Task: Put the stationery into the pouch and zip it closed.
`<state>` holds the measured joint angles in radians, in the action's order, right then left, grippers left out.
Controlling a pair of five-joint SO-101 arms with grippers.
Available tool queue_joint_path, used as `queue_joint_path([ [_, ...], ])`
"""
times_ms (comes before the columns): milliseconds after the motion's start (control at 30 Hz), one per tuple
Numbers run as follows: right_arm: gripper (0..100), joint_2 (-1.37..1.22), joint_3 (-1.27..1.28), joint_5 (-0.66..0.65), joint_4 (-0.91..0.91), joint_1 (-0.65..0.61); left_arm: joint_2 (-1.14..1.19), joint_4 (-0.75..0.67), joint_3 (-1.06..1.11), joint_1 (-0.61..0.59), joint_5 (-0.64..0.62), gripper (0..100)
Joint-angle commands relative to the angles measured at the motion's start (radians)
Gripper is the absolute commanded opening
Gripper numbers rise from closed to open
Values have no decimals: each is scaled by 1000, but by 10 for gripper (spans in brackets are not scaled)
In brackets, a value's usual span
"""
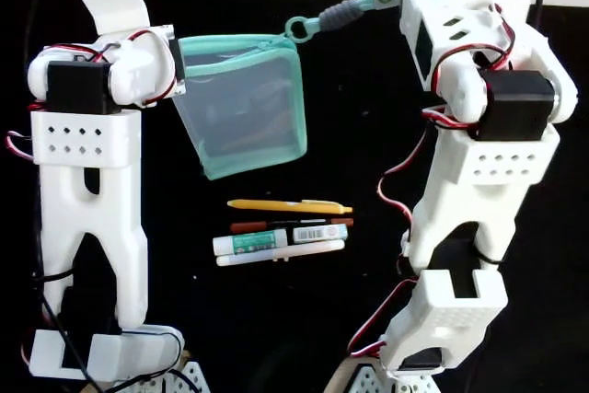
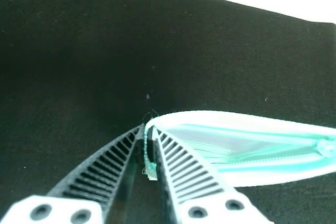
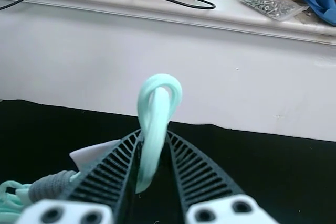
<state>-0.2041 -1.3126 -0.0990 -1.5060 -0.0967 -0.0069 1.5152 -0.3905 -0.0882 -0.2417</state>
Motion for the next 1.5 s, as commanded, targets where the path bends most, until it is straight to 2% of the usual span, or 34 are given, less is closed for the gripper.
queue_joint_path([
  [0,5,15,-31,8,-1,39,12,3,38,-10,6,7],
  [767,12,7,-21,8,-62,64,12,3,38,-10,6,7],
  [833,62,8,-21,8,-107,62,12,3,38,-10,6,7],
  [1000,294,7,-21,8,-188,62,12,3,38,-10,6,7],
  [1067,348,7,-21,6,-217,62,12,3,38,-10,6,7],
  [1333,350,7,-18,-6,-254,62,12,3,38,-8,6,7],
  [1467,350,7,-16,-117,-255,24,12,3,38,-8,6,7],
])
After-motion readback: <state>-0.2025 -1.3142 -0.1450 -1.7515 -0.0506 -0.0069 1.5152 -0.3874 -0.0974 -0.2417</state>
